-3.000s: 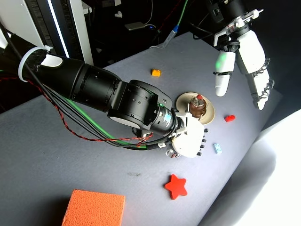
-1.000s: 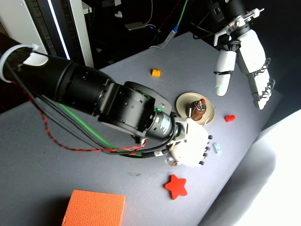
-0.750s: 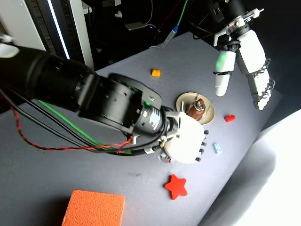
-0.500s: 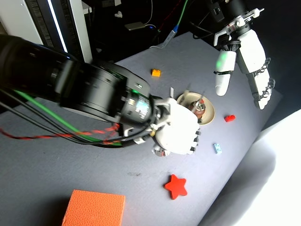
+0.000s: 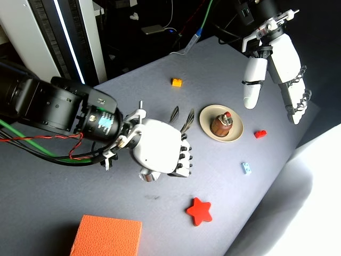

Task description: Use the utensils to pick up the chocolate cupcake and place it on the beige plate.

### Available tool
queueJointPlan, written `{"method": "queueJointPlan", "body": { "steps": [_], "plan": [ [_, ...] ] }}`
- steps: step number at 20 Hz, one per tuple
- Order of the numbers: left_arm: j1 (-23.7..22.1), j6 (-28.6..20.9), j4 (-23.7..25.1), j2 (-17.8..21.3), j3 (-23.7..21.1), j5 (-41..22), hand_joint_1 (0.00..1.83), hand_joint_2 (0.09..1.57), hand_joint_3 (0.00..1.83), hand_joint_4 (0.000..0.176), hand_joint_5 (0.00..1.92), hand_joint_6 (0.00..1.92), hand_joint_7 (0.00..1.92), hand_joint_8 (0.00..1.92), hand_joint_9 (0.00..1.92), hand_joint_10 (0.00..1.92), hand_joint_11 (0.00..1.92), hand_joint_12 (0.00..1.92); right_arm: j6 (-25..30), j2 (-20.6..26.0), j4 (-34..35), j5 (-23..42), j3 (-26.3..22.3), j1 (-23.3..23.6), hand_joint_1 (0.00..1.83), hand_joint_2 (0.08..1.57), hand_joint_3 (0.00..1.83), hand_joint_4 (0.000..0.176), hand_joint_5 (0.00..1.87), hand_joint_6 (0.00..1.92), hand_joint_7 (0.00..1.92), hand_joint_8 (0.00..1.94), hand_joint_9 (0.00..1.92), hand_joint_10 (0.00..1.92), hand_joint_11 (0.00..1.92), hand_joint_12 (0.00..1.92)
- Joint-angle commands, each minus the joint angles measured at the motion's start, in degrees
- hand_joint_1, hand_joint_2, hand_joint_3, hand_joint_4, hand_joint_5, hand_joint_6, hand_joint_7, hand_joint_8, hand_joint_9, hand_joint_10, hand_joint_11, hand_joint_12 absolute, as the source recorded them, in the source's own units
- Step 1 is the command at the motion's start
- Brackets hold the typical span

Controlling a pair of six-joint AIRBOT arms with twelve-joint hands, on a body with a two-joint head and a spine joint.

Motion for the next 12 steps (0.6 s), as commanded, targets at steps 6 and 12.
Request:
{"method": "queueJointPlan", "body": {
  "steps": [6,12],
  "plan": [
    [-0.7,0.0,3.4,1.0,-0.2,-1.4,0.18,1.14,0.00,0.000,0.04,0.01,0.05,0.01,0.01,0.00,0.00,0.00,6.8,0.5,-11.6,15.2,-1.2,-3.9,1.12,1.23,0.00,0.000,0.48,1.05,0.50,0.98,0.44,1.24,0.41,1.64],
    [-0.8,0.0,3.4,1.3,-1.0,-1.4,0.15,1.14,0.00,0.000,0.03,0.00,0.04,0.00,0.00,0.00,0.00,0.00,8.3,0.8,-12.8,14.7,-1.4,-6.4,1.06,1.28,0.00,0.000,0.66,1.45,0.52,1.00,0.42,1.29,0.33,1.69]
  ]
}}
